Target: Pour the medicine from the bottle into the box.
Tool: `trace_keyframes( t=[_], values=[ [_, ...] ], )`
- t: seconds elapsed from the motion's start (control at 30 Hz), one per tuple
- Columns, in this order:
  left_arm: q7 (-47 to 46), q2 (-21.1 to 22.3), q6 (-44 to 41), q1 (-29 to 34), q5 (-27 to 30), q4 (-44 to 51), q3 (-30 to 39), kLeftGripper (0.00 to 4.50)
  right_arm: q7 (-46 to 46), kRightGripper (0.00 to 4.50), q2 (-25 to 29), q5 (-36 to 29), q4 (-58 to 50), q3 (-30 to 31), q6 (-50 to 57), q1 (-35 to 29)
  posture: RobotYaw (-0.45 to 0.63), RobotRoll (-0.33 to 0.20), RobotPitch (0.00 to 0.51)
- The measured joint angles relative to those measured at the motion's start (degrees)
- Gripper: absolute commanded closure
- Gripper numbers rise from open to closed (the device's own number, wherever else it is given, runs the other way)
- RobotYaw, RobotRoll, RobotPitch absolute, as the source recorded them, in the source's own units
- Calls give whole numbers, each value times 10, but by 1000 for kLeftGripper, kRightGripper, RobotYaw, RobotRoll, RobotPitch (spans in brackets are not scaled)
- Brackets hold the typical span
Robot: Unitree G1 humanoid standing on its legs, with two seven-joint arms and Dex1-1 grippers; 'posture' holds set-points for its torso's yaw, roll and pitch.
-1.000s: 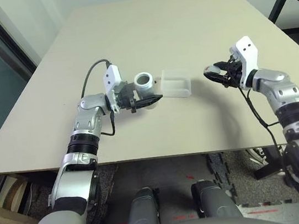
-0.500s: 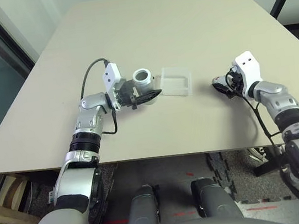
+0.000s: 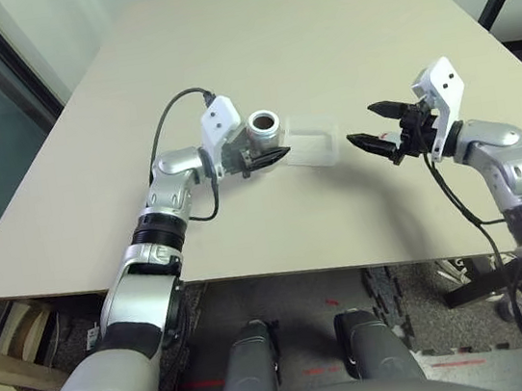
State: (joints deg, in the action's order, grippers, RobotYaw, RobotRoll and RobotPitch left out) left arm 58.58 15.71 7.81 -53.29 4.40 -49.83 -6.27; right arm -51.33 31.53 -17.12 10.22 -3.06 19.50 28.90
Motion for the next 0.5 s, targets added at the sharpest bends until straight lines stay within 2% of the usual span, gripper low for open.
trace_keyframes(
  t=[0.17, 0.33, 0.5],
  values=[
    [-66, 0, 48, -92, -76, -97, -42, 1974, 1, 0, 1, 1, 1, 0, 0, -5, -110, 0, 66],
    [-166, 5, 103, -192, -230, -194, -155, 1974, 6, 0, -1, 2, 6, 0, -2, -2, -107, 0, 62],
    [-225, -33, 100, -276, -401, -263, -307, 1974, 8, 0, -6, 1, 11, -1, -5, 0, -123, 0, 53]
  ],
)
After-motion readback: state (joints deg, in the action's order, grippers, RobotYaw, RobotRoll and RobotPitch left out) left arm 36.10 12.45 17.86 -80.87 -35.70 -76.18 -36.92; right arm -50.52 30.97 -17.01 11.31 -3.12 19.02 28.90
